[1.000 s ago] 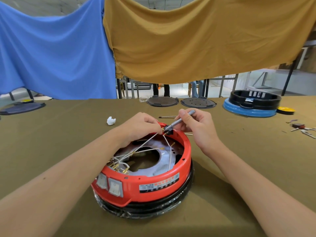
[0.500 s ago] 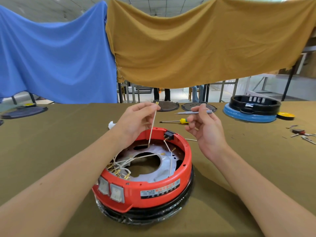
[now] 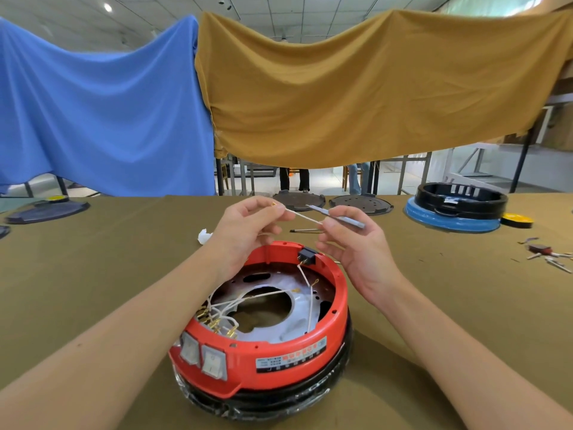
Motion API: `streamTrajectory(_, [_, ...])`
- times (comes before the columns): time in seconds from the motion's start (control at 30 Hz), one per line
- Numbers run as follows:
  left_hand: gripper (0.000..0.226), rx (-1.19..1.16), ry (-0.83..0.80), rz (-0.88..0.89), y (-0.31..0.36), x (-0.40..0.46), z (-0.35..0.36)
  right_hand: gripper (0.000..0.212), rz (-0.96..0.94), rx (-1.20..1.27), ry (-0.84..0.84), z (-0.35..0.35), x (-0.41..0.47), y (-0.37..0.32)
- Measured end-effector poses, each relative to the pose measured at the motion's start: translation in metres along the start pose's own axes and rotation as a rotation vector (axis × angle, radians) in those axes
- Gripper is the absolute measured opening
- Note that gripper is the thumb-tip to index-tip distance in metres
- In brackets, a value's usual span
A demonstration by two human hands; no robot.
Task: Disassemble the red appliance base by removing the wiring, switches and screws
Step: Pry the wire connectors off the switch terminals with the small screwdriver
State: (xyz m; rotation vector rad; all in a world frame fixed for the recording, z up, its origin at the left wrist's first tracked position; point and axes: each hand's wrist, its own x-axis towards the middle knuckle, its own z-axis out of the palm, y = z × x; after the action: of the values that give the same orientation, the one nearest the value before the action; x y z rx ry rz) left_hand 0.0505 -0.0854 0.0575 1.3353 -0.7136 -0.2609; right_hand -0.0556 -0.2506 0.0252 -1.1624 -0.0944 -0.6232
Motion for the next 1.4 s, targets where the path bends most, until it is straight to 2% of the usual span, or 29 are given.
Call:
streamTrajectory(0.1, [0.001, 0.068, -0.061, -0.002, -0.001, -0.002, 0.002, 0.020, -0.008, -0.088, 0.026, 0.000, -0.001, 0.002])
streamTrajectory(0.27, [0.013, 0.203, -0.091, 0.040, -0.003, -0.005, 0.000, 0.021, -0.051, -0.098, 0.116, -0.003, 0.001, 0.002])
streamTrajectory(0.37, [0.014, 0.377, -0.012, 0.123, -0.006, -0.004, -0.002, 0.023, -0.094, -0.146, 0.253, -0.015, 0.007, -0.003])
streamTrajectory(0.47, [0.019, 0.659, 0.115, 0.204, -0.010, 0.000, -0.005, 0.025, -0.103, -0.435, 0.411, -0.033, 0.014, -0.003])
streamTrajectory(0.53, [0.021, 0.847, 0.132, 0.162, -0.014, 0.001, -0.009, 0.026, -0.053, -0.601, 0.458, -0.045, 0.018, 0.002])
streamTrajectory(0.6, [0.020, 0.965, 0.084, 0.068, -0.017, 0.002, -0.012, 0.026, 0.016, -0.756, 0.449, -0.054, 0.023, 0.009])
streamTrajectory(0.73, [0.016, 1.054, -0.013, -0.043, -0.018, 0.002, -0.013, 0.027, 0.096, -1.069, 0.383, -0.070, 0.028, 0.021])
streamTrajectory(0.9, [0.029, 1.047, 0.001, -0.065, -0.017, 0.002, -0.013, 0.021, -0.011, -0.999, 0.602, -0.078, 0.029, 0.019])
streamTrajectory(1.07, [0.040, 1.029, -0.012, -0.102, -0.013, 0.003, -0.013, 0.021, -0.069, -1.025, 0.459, -0.068, 0.025, 0.021])
streamTrajectory(1.23, [0.051, 1.038, -0.226, -0.261, 0.013, 0.001, -0.026, 0.021, 0.019, -1.154, 0.279, -0.066, 0.019, 0.026])
streamTrajectory(1.4, [0.037, 1.018, -0.181, -0.376, 0.029, -0.019, -0.067, 0.016, -0.042, -1.057, 0.308, -0.063, 0.018, 0.023])
